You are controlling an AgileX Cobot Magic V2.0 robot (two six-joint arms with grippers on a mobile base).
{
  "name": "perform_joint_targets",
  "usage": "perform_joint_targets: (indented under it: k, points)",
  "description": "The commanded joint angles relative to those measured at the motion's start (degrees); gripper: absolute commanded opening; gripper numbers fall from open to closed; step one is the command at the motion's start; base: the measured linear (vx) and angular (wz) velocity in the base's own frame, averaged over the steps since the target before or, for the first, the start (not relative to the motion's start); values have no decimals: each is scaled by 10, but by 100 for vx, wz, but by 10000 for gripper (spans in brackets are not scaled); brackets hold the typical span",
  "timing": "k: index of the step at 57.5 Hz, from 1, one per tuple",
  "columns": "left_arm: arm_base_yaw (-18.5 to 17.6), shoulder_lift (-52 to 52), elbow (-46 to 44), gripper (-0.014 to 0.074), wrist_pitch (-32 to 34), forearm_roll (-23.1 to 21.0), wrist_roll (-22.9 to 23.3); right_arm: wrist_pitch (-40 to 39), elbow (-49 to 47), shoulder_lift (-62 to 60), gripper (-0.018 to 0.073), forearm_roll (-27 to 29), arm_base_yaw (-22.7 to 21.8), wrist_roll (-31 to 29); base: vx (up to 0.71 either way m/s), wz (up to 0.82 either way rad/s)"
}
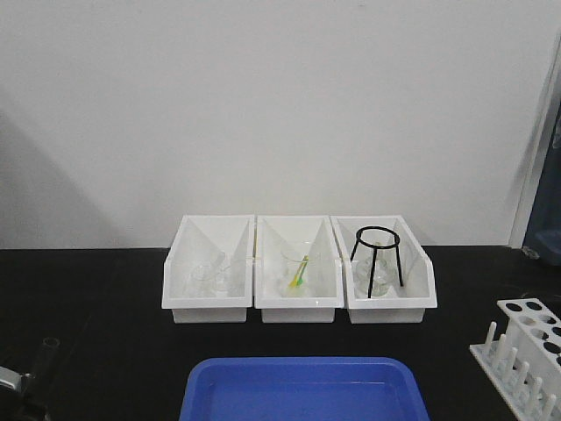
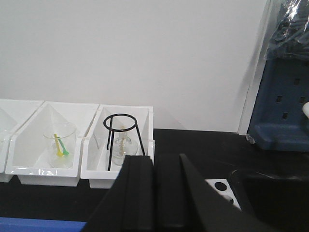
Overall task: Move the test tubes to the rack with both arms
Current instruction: 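Close the left gripper on the clear glass tube, then lift the clear tube up out of the beaker with the left gripper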
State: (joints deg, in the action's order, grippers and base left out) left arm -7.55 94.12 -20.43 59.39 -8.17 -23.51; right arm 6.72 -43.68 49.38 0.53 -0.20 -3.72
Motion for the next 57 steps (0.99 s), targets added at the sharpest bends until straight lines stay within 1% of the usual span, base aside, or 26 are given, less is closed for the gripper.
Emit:
perform_joint_targets:
  k: [1,7,14,27,33,41,45,57]
  points:
    - [-4,-16,-14,363,49,-6,-1,-46,-19,0,-4,-1,0,-2,0,0]
    - [-4,-16,-14,363,45,-13,-4,-46,-19,0,-4,-1,0,-2,0,0]
    - [-4,-16,-14,378,24,-15,-4,-46,-19,0,-4,-1,0,-2,0,0]
    - [-4,-16,-21,465,7,-14,-4,-46,-19,0,-4,-1,0,-2,0,0]
    - [-4,-16,-40,479,-17,-14,-4,-46,-19,0,-4,-1,0,-2,0,0]
    - [-4,-16,-75,479,-78,-14,-4,-46,-19,0,-4,-1,0,-2,0,0]
    - [-4,-16,-84,479,-90,-15,-4,-46,-19,0,-4,-1,0,-2,0,0]
    - [-4,-13,-83,478,-71,-15,-24,-46,-19,0,-4,-1,0,-2,0,0]
